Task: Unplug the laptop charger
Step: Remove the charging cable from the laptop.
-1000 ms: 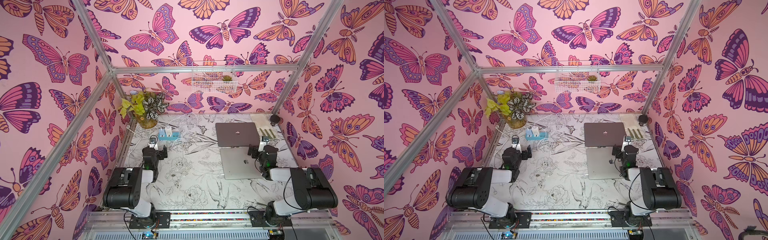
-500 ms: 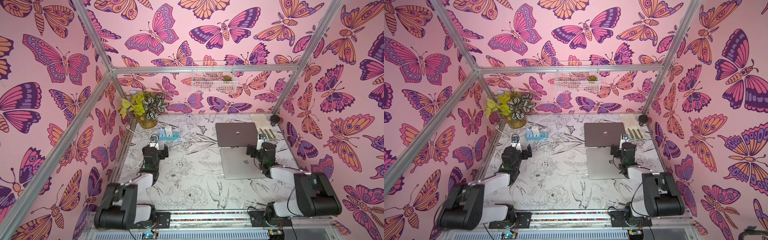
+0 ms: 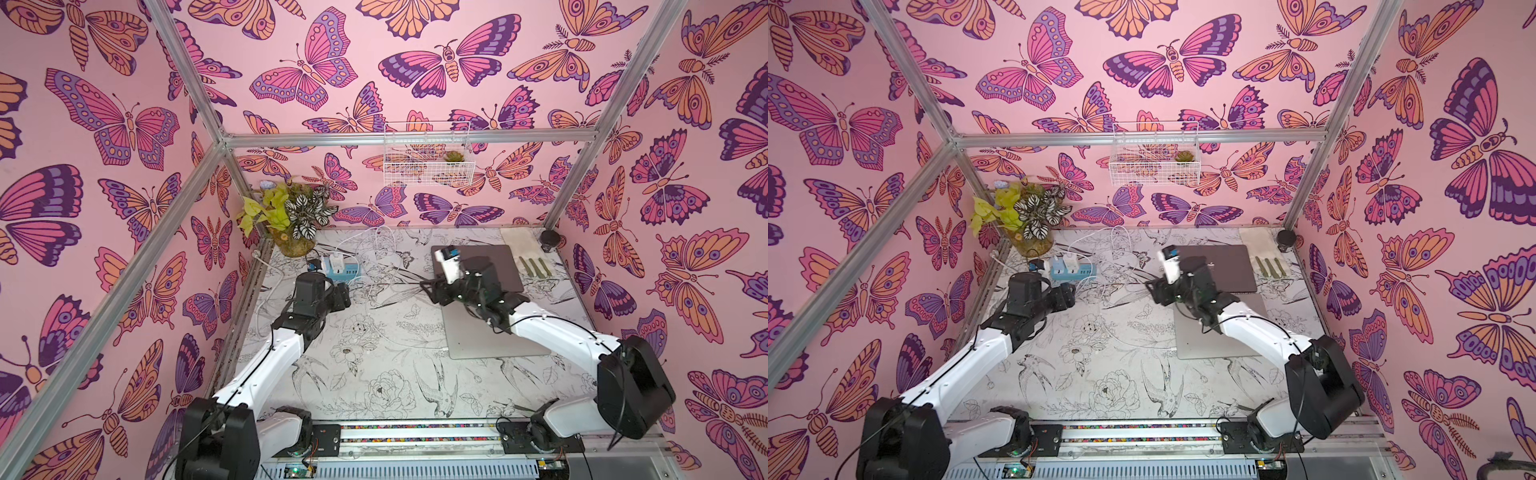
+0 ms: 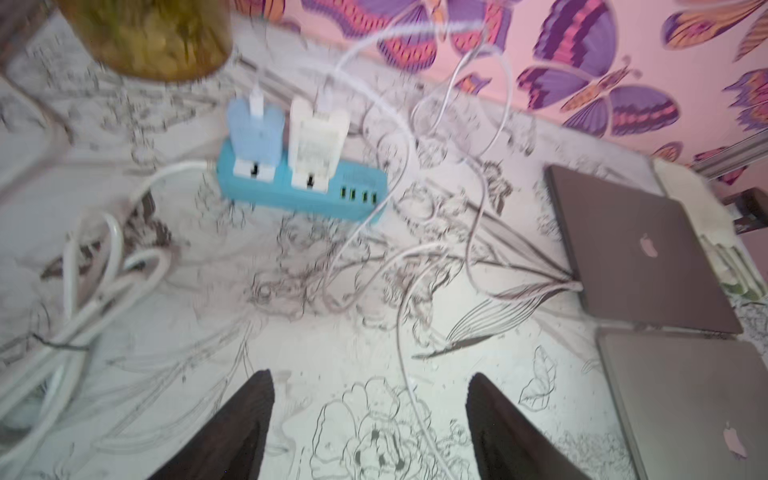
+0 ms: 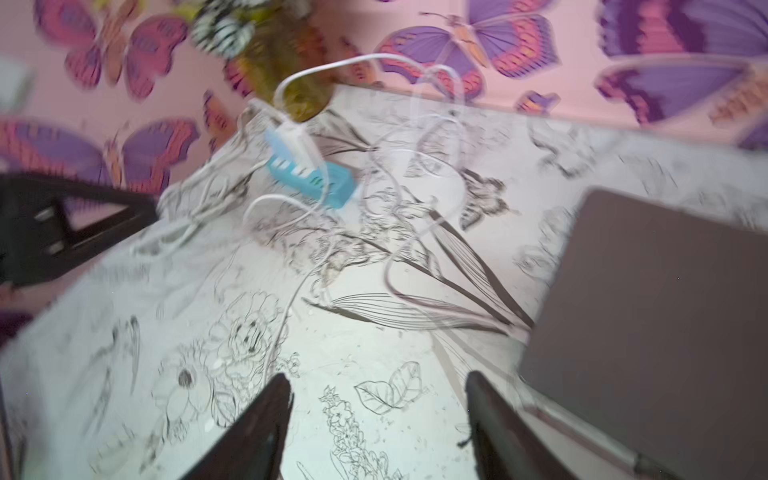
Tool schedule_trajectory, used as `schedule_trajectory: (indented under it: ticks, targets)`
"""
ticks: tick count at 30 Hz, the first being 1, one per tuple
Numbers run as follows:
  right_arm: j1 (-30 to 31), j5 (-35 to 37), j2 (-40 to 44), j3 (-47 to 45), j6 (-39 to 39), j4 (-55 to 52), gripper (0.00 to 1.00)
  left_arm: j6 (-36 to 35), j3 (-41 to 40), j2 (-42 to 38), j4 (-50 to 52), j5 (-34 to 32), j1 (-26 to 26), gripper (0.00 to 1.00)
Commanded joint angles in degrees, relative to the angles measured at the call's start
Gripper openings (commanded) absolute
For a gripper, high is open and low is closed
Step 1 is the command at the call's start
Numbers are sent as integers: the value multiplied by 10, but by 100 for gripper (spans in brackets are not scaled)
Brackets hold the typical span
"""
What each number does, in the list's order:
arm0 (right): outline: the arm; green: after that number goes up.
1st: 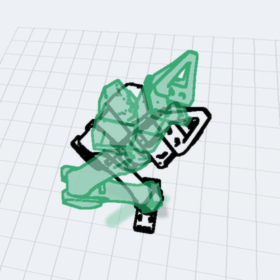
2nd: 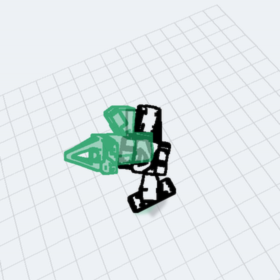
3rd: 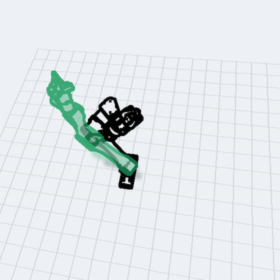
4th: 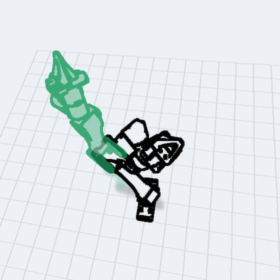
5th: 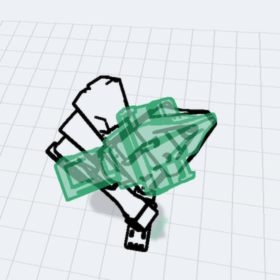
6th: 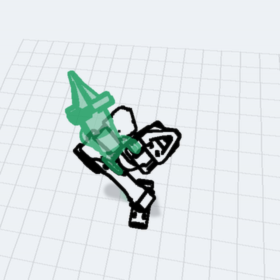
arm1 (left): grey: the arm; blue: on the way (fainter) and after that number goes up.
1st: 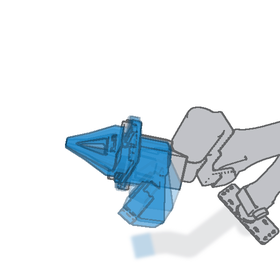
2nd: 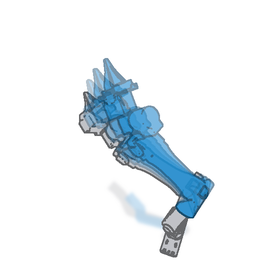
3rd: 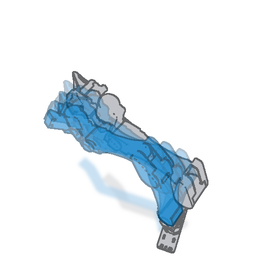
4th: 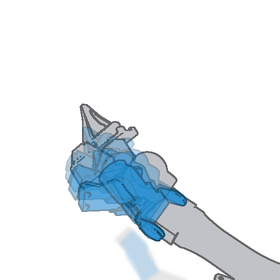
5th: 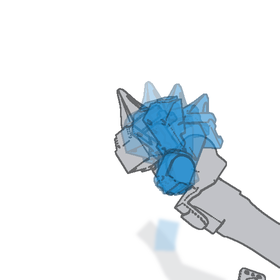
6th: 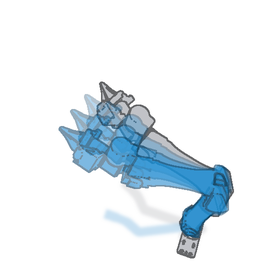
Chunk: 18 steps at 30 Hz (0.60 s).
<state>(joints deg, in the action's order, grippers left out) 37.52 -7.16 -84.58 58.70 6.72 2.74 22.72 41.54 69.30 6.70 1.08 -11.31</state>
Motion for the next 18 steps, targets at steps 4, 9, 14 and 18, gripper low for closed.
schedule_trajectory:
  ticks: [4,9,14,18]
  targets:
    - [14,14,-101,143,-69,-168,52,1,41,72,50,103,14,56]
    - [13,56,-103,142,-15,-201,50,-147,85,69,65,127,-132,52]
    - [-22,162,-73,115,79,-280,61,-279,76,86,65,193,-249,60]
    - [-34,173,-88,140,95,-369,68,-378,86,152,64,163,-340,63]
